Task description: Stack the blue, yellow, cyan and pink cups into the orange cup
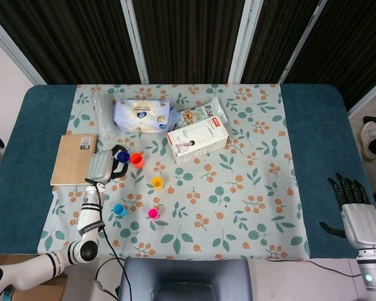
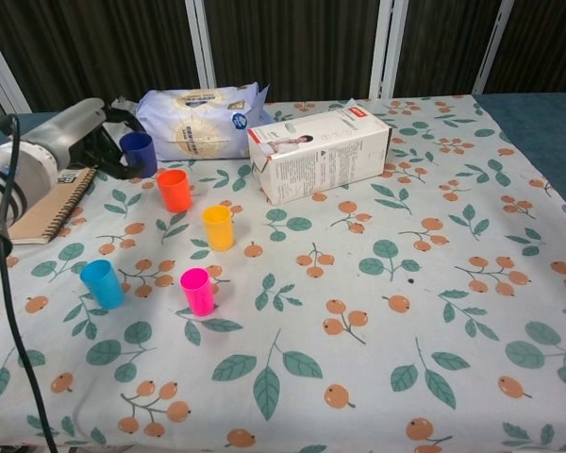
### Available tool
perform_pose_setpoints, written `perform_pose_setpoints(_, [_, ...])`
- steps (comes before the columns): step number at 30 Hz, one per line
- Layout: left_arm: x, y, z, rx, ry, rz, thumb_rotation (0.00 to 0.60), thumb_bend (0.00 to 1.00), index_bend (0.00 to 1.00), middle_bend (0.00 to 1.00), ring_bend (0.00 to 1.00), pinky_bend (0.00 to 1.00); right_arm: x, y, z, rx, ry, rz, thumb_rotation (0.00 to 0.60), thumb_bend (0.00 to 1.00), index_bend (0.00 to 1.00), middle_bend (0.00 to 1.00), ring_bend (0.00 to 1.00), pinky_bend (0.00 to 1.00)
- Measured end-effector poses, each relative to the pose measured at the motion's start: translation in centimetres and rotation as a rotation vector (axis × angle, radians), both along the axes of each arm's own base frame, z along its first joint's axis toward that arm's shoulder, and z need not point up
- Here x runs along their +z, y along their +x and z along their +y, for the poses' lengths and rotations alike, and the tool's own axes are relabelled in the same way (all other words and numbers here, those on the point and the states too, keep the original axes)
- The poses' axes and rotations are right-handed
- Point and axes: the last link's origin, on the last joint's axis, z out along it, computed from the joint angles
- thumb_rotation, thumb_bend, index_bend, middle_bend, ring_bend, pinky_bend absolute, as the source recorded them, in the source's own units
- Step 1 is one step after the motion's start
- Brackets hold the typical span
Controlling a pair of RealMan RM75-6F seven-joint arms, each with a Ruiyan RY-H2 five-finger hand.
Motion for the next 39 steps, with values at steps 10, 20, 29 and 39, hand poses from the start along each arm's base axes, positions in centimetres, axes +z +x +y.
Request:
perform_pose_setpoints(10, [-1.6, 0.8, 0.9, 0.012, -0.016, 0.049, 0.600, 0.38, 0.57, 1.00, 1.00, 1.00, 0.4, -0.1, 0.0, -0.003, -0.009, -0.006, 0.600, 0.20, 0.00, 0.00, 0.00, 0.00])
perform_pose_setpoints(20, [-2.8, -0.2, 1.3, 0.039, -0.035, 0.076, 0.600, 0.39, 0.54, 1.00, 1.00, 1.00, 0.6, -0.2, 0.0, -0.003, -0.017, -0.009, 0.600, 0.20, 0.00, 0.00, 0.00, 0.00])
perform_pose_setpoints(29, [-3.7, 0.4, 1.2, 0.028, -0.054, 0.057, 0.600, 0.38, 0.36, 1.00, 1.00, 1.00, 0.5, -0.2, 0.0, -0.007, -0.016, -0.004, 0.600, 0.20, 0.00, 0.00, 0.00, 0.00])
perform_pose_setpoints(39, [-4.2, 0.6, 1.3, 0.033, -0.064, 0.058, 0.600, 0.38, 0.01, 1.00, 1.00, 1.00, 0.6, -0.3, 0.0, -0.008, -0.017, -0.008, 0.600, 0.20, 0.00, 0.00, 0.00, 0.00])
